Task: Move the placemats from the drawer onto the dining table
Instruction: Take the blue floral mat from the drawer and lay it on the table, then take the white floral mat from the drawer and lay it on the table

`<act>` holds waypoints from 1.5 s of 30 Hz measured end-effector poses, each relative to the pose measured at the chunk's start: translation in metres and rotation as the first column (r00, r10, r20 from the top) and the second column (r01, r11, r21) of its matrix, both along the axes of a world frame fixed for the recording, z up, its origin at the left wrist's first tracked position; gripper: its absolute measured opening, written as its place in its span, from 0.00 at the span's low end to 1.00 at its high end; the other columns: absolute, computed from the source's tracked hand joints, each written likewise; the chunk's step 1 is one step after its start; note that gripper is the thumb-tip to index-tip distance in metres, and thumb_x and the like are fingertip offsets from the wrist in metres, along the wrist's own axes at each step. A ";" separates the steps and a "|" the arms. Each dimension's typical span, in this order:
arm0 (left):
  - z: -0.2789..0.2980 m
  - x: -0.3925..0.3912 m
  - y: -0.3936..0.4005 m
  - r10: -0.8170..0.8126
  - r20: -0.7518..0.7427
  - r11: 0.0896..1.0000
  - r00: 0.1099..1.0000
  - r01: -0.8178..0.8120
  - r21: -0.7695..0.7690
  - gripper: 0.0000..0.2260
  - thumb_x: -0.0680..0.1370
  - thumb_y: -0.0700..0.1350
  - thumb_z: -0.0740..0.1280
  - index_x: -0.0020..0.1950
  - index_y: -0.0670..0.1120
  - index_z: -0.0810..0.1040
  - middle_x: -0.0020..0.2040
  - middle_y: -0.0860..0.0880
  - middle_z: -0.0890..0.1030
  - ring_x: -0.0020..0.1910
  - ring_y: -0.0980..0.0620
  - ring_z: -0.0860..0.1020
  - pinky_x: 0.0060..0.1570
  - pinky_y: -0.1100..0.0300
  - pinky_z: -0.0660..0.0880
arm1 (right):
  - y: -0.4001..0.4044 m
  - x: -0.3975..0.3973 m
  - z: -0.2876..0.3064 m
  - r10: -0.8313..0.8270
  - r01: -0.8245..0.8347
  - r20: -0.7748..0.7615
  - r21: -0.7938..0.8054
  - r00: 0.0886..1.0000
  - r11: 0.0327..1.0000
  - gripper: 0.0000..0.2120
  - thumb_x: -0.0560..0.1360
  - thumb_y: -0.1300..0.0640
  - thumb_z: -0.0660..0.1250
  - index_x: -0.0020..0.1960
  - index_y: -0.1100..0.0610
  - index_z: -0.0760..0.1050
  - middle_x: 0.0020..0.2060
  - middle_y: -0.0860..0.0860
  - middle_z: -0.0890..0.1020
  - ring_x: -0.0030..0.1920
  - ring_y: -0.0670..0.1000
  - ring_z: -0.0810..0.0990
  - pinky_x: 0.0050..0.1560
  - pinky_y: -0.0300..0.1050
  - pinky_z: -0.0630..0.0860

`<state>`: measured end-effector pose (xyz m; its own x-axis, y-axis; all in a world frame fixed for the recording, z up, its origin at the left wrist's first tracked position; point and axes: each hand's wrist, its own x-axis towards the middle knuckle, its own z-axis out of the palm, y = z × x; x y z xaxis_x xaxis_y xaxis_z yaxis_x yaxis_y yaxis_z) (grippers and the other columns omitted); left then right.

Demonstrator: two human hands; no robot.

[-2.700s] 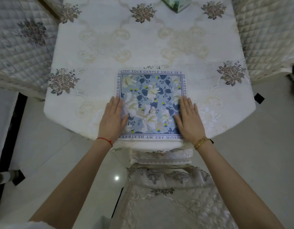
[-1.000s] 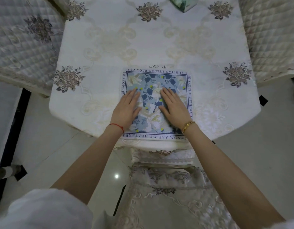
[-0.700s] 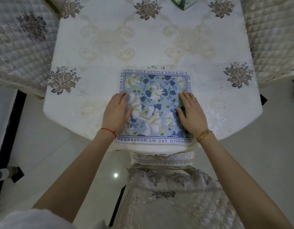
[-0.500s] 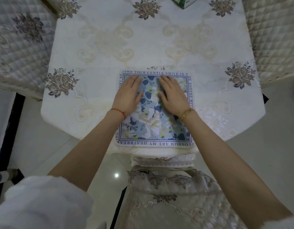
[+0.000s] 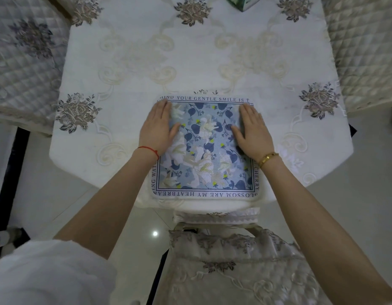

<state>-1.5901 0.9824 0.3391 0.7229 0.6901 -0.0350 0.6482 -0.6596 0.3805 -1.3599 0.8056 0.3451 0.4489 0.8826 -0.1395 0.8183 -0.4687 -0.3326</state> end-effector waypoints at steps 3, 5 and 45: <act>0.004 -0.025 -0.017 -0.021 0.000 1.000 1.000 0.021 -0.003 0.28 0.81 0.52 0.59 0.76 0.38 0.58 0.76 0.41 0.60 0.76 0.44 0.57 0.75 0.52 0.54 | -0.025 -0.013 0.001 -0.017 0.016 0.001 0.006 1.000 1.000 0.30 0.82 0.47 0.53 0.78 0.60 0.50 0.78 0.55 0.54 0.78 0.52 0.50 0.77 0.48 0.44; 0.005 -0.039 -0.035 -0.055 -0.004 0.998 0.998 0.055 0.001 0.28 0.81 0.52 0.58 0.76 0.38 0.57 0.77 0.41 0.59 0.76 0.44 0.57 0.75 0.52 0.54 | -0.043 -0.029 0.003 -0.011 0.012 -0.020 0.017 1.000 1.000 0.30 0.82 0.47 0.54 0.78 0.60 0.50 0.78 0.54 0.54 0.78 0.52 0.50 0.77 0.47 0.44; 0.130 -0.027 -0.363 -0.488 0.126 0.872 0.864 0.487 0.039 0.15 0.77 0.49 0.62 0.61 0.45 0.76 0.54 0.44 0.81 0.51 0.44 0.78 0.53 0.54 0.73 | -0.509 -0.142 0.112 -0.624 0.590 0.009 0.316 0.781 0.743 0.15 0.79 0.58 0.65 0.65 0.59 0.74 0.60 0.55 0.79 0.60 0.56 0.76 0.64 0.51 0.71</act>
<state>-1.6175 0.6198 0.4692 0.9651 0.2482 0.0836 0.1892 -0.8814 0.4328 -1.5021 0.2963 0.4567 0.9000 0.4093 0.1501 0.4303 -0.7789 -0.4563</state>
